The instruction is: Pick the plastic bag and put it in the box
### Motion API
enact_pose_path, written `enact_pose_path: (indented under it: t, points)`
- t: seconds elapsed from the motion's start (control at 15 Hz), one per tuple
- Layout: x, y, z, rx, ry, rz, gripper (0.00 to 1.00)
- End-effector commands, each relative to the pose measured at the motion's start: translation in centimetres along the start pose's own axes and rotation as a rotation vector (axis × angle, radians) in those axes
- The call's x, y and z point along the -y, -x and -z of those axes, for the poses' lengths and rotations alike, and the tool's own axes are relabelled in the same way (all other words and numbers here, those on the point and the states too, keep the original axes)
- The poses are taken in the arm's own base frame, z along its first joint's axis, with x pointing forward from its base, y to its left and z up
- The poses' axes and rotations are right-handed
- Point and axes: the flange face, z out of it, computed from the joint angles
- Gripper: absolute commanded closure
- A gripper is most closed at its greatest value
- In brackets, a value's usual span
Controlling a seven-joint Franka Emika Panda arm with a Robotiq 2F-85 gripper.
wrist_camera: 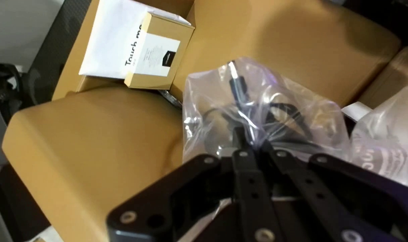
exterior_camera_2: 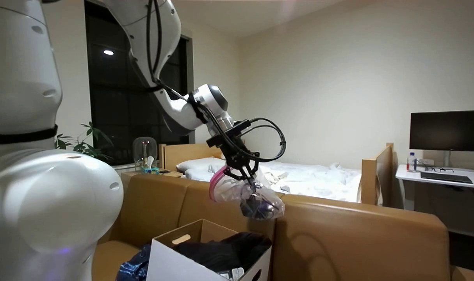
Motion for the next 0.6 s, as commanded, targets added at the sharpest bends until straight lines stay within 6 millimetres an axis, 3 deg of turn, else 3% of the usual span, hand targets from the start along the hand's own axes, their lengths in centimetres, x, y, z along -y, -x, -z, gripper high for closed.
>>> enact_pose_path:
  t: [0.0, 0.27, 0.53]
  points:
    - [0.0, 2.5, 2.7, -0.11, -0.015, 0.162, 0.98]
    - [-3.6, 3.2, 2.0, -0.241, -0.133, 0.261, 0.98]
    - [-6.9, 6.5, -0.4, -0.311, -0.276, 0.325, 0.98]
